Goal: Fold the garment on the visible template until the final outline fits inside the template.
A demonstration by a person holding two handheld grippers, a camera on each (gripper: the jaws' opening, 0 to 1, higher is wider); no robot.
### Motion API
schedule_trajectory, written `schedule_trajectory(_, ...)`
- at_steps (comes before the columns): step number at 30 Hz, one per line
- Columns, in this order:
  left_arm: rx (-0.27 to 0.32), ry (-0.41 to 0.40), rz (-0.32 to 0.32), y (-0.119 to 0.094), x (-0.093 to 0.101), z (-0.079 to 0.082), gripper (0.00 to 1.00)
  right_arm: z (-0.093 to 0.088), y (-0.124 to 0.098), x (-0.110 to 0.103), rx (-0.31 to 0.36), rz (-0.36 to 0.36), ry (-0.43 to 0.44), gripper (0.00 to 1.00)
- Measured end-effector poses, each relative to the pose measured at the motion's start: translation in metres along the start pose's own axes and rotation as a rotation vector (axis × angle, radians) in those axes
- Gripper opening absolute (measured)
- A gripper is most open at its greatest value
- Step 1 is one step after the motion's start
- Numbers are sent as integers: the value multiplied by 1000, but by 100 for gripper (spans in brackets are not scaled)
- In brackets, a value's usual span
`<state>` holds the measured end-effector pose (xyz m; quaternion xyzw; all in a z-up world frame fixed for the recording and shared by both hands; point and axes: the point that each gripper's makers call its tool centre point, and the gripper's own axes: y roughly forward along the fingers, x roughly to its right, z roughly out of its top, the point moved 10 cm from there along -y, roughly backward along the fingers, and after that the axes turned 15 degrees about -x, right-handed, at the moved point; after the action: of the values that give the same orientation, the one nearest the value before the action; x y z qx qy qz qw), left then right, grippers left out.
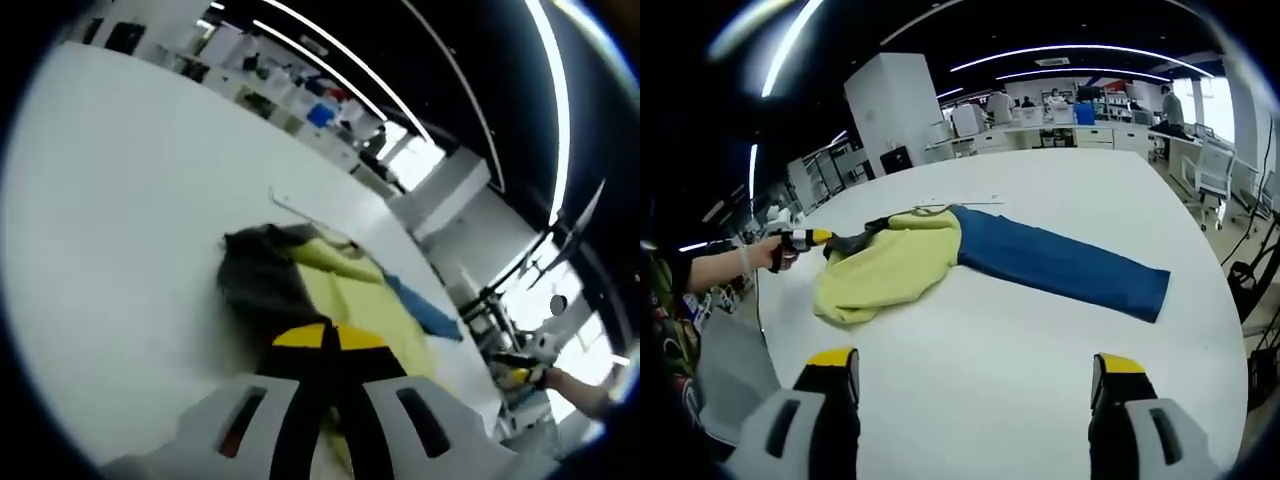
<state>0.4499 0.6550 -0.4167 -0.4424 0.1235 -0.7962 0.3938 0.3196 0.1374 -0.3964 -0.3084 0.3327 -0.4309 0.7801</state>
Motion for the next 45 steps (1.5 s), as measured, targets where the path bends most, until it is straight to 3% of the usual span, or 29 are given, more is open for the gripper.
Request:
schedule_trajectory(2,-16,24,-18,9,10,8,0,-2,-1,1,2,-3,3,97)
schedule_trajectory(10,-141,246,-4,53,49,26,0,-12,-1,4,2,-4,32,97)
schedule_trajectory(15,-205,274,-26,86,65,20,0,-18,1,3,-3,-2,47,97)
schedule_trajectory(21,-267,290,-37,111,71,6,0,-23,0,5,-10,-7,65,96)
schedule_trajectory(33,-368,318,25,127,57,-11,0,-24,1,2,-7,-3,79,97)
schedule_trajectory(39,-380,330,42,127,49,-18,0,-18,4,-2,10,3,67,97)
schedule_trajectory(45,-355,377,14,122,54,-19,3,-15,5,-4,12,12,63,97)
